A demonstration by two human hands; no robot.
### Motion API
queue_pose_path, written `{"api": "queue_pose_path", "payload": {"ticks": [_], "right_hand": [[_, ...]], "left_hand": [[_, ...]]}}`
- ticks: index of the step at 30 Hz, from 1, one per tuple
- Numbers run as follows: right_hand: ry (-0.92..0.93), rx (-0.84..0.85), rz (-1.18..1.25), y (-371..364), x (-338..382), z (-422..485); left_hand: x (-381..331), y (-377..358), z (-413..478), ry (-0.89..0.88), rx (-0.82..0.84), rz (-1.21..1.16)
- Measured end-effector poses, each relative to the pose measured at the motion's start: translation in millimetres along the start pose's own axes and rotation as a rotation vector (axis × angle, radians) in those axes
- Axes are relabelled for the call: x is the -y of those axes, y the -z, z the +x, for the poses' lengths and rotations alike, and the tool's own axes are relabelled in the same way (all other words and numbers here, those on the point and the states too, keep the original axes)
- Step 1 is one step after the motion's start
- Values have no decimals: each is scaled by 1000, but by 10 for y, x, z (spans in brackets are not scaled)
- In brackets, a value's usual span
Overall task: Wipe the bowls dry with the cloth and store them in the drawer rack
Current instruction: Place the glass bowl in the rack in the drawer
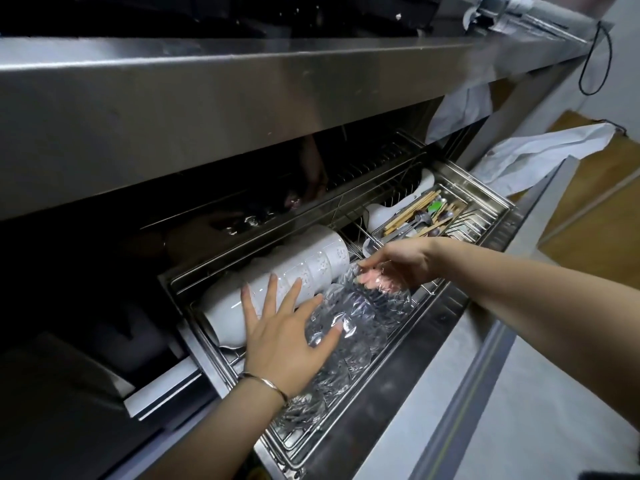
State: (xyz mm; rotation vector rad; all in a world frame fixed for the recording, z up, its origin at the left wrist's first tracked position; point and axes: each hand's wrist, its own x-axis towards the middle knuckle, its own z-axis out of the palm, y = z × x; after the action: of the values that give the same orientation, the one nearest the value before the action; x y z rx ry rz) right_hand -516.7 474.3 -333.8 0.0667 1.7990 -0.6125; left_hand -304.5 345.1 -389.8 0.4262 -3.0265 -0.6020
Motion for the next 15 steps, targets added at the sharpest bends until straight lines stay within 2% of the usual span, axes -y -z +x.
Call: {"api": "queue_pose_path", "payload": {"ticks": [4,9,15], "right_hand": [[-4,37,-33,-46,-5,15],[27,-19,-96,-116,-36,43],[53,53,-139,-167,-54,22]], "left_hand": [[-4,-7,1,0,3,-2],[-4,-15,3,4,6,-4],[-12,-23,14,6,8,-10]]}}
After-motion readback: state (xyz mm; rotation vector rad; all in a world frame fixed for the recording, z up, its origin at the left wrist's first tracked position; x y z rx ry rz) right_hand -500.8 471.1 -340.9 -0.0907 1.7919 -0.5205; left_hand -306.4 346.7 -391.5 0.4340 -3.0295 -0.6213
